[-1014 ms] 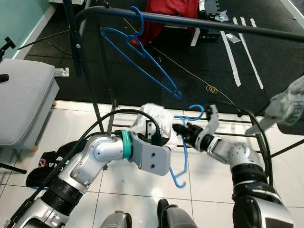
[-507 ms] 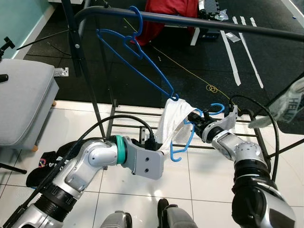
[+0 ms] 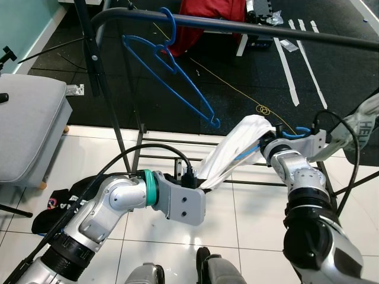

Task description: Hang hanger

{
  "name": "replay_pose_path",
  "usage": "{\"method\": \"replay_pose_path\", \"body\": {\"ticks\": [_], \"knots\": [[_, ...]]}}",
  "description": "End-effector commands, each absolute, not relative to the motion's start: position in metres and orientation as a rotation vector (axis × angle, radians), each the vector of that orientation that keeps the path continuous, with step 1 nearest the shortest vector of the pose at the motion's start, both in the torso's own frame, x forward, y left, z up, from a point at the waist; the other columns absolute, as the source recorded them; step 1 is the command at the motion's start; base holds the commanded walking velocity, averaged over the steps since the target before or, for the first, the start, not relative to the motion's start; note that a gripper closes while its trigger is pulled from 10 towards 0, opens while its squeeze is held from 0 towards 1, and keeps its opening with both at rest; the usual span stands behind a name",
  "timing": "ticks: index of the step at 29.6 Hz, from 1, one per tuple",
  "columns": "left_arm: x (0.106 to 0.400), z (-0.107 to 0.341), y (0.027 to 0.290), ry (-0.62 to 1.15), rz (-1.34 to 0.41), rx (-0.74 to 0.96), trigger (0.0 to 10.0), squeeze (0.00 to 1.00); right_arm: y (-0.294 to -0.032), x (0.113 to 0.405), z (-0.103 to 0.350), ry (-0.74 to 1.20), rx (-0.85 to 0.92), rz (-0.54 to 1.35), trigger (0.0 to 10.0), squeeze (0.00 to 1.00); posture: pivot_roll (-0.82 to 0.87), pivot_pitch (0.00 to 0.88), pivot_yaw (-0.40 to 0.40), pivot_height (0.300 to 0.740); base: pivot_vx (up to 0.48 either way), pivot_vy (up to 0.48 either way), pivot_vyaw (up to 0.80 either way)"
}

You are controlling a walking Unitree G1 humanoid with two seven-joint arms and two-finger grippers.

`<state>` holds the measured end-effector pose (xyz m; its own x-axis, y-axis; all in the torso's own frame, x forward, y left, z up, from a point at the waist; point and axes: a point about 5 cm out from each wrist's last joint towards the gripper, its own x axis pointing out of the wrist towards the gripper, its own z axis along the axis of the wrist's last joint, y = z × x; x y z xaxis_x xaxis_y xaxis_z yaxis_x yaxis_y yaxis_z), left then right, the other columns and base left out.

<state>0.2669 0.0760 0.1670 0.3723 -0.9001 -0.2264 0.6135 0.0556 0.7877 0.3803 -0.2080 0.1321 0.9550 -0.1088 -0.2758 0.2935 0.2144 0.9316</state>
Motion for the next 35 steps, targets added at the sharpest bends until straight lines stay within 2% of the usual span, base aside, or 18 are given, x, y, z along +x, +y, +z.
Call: {"method": "replay_pose_path", "body": {"ticks": [1,4,6,8,11,15,19,32,35], "knots": [[0.26,0.162,0.074,-0.361,-1.226,0.956,10.0,0.0,-0.223,0.38,0.139,0.099,1.341,-0.332,0.0,0.0,-0.02,0.133,-0.027,0.74,0.0,0.0,0.0],[0.26,0.164,0.072,-0.368,-1.222,0.953,10.0,0.0,-0.218,0.383,0.143,0.109,1.282,-0.315,0.0,0.0,-0.02,0.137,-0.031,0.74,0.0,0.0,0.0],[0.262,0.168,0.067,-0.383,-1.214,0.937,10.0,0.0,-0.203,0.385,0.146,0.139,1.191,-0.267,0.0,0.0,-0.02,0.139,-0.031,0.74,0.0,0.0,0.0],[0.262,0.168,0.067,-0.383,-1.214,0.937,10.0,0.0,-0.203,0.385,0.146,0.139,1.191,-0.267,0.0,0.0,-0.02,0.139,-0.031,0.74,0.0,0.0,0.0],[0.263,0.17,0.058,-0.393,-1.222,0.913,10.0,0.0,-0.188,0.388,0.149,0.155,1.121,-0.234,0.0,0.0,-0.03,0.145,-0.031,0.74,0.0,0.0,0.0],[0.265,0.17,0.042,-0.37,-1.254,0.893,10.0,0.0,-0.172,0.391,0.149,0.175,0.988,-0.246,0.0,0.0,-0.03,0.147,-0.03,0.74,0.0,0.0,0.0],[0.263,0.17,0.035,-0.35,-1.276,0.864,10.0,0.0,-0.171,0.392,0.149,0.172,0.924,-0.297,0.0,0.0,-0.03,0.146,-0.029,0.74,0.0,0.0,0.0],[0.264,0.166,0.031,-0.288,-1.262,0.874,10.0,0.0,-0.171,0.395,0.159,0.127,0.921,-0.361,0.0,0.0,-0.03,0.151,-0.034,0.74,0.0,0.0,0.0],[0.27,0.178,0.02,-0.335,-1.189,0.819,10.0,0.0,-0.158,0.397,0.16,0.137,0.911,-0.322,0.0,0.0,-0.04,0.152,-0.03,0.74,0.0,0.0,0.0]]}}
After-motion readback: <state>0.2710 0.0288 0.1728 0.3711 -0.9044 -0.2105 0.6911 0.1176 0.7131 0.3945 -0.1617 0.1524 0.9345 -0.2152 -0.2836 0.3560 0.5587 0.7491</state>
